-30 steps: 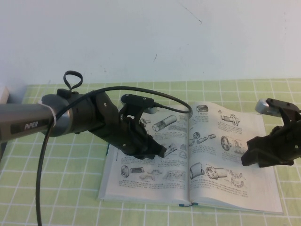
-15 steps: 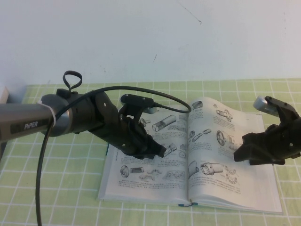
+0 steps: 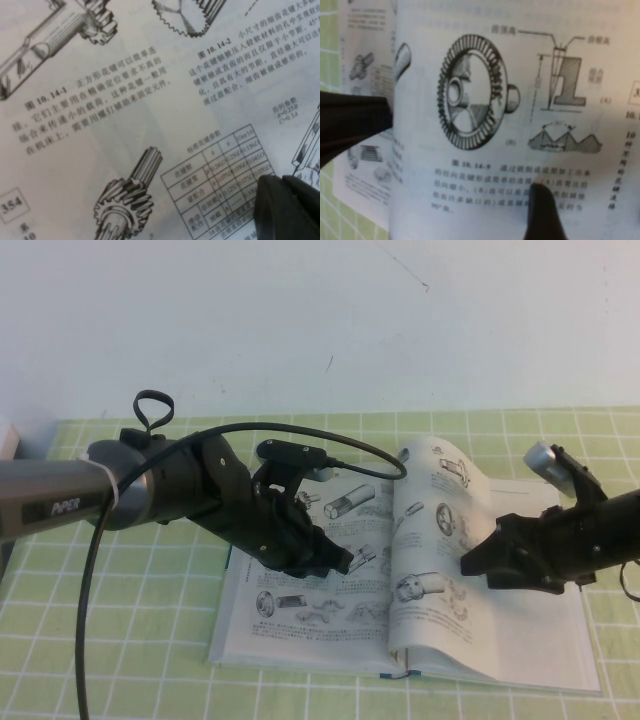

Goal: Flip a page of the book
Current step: Open the closed book

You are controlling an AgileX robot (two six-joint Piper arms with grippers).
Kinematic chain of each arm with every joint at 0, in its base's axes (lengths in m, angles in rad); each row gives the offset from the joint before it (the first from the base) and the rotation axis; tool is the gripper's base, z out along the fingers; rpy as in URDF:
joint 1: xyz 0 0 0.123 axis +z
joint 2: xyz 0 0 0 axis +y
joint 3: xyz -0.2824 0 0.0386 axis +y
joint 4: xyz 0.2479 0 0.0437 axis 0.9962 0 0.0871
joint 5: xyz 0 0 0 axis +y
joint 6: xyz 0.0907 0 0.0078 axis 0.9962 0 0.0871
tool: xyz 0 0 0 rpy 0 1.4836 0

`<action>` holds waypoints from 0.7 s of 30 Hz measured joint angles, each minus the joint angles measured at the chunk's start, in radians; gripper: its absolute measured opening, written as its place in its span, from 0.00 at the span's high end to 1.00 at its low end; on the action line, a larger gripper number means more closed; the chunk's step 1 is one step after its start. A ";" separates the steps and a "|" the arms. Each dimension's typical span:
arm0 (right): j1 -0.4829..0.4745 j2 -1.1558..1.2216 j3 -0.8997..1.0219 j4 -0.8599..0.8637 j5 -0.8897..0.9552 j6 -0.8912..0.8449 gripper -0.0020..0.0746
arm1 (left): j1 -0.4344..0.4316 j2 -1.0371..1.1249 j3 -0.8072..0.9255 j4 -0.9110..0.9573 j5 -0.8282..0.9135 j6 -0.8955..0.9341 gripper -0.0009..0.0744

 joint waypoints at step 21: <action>0.004 0.035 0.003 0.260 0.137 -0.229 0.44 | -0.002 -0.099 -0.096 0.049 0.102 0.011 0.99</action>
